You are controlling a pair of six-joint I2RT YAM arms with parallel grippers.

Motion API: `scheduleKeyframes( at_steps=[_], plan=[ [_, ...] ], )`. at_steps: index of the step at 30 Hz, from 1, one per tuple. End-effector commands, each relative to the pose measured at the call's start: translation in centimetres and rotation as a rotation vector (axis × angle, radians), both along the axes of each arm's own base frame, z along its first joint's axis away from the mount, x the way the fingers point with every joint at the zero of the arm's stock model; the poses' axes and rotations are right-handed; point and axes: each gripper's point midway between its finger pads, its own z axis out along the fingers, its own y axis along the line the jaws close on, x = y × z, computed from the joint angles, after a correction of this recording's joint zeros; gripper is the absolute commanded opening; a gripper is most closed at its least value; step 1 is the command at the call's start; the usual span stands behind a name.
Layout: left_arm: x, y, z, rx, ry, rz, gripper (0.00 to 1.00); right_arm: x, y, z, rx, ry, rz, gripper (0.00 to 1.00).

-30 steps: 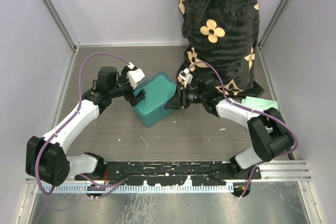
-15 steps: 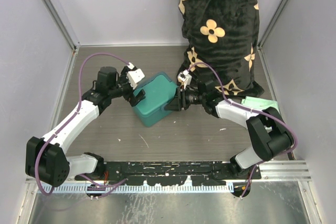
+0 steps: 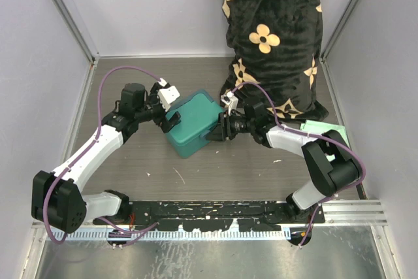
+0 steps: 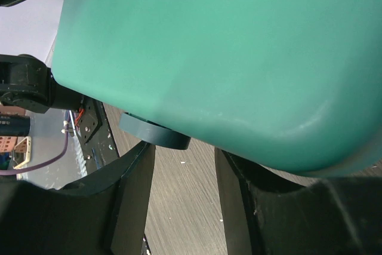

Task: Organize the medicine kit
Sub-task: Close the medicine box at the center of the board.

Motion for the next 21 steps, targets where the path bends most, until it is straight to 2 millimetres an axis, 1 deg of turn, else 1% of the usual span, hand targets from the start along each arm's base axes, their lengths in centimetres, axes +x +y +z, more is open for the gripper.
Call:
scheduleKeyframes(
  at_steps=[1, 6, 11, 14, 18, 21],
  plan=[
    [-0.8, 0.7, -1.3, 0.045, 0.028, 0.004, 0.98, 1.5, 0.5, 1.1, 0.017, -0.074, -0.021, 0.5],
    [-0.9, 0.7, -1.5, 0.045, 0.031, 0.0, 0.98, 1.9, 0.7, 1.6, 0.02, -0.083, -0.027, 0.5],
    [-1.2, 0.5, -1.6, 0.042, 0.037, -0.014, 0.99, 2.3, 0.8, 1.4, 0.022, -0.091, -0.033, 0.5],
    [-1.4, 0.4, -1.6, 0.039, 0.04, -0.031, 1.0, 2.7, 0.8, 1.3, 0.024, -0.11, -0.049, 0.49],
    [-1.8, 0.2, -1.8, 0.041, 0.047, -0.052, 0.99, 3.6, 0.6, 1.1, 0.018, -0.159, -0.086, 0.45],
    [-2.1, 0.1, -1.9, 0.041, 0.05, -0.066, 0.98, 4.0, 0.6, 1.0, 0.023, -0.175, -0.098, 0.44]
  ],
)
